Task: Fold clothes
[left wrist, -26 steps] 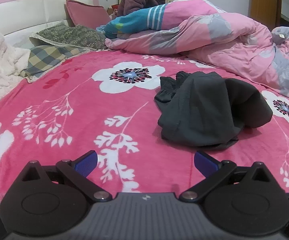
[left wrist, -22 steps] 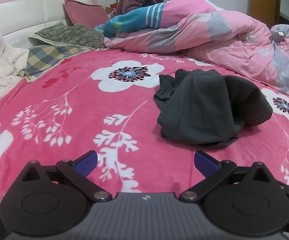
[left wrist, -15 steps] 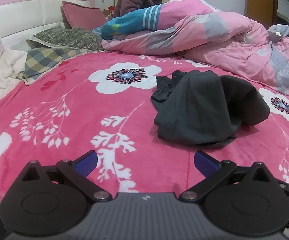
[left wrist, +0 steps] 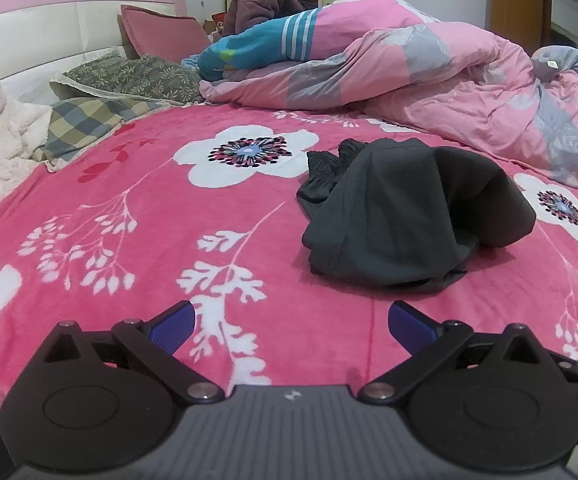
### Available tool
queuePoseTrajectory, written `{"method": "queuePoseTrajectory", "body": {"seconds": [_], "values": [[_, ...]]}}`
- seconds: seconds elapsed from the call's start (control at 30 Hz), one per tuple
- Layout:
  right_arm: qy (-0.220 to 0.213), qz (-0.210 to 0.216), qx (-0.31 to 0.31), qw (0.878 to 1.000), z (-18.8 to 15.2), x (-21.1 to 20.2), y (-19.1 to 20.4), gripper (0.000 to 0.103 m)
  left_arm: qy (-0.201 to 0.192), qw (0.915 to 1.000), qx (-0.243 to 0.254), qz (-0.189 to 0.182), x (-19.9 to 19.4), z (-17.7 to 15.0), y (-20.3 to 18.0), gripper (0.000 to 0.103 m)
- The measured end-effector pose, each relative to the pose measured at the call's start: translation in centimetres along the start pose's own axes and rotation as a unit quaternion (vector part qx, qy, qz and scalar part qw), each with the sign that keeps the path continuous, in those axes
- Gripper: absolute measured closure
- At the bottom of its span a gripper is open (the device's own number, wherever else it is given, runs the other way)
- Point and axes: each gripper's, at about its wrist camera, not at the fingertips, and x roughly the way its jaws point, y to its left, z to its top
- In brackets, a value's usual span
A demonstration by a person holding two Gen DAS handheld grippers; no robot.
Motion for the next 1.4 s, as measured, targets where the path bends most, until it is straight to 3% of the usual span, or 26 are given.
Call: {"method": "queuePoseTrajectory", "body": {"seconds": [1.4], "values": [[0.012,-0.012,-0.007,1.0,0.1,0.6,0.7,0.001,0.01,0.9998,-0.017,-0.006,0.4,-0.2,1.1,0.0]]}}
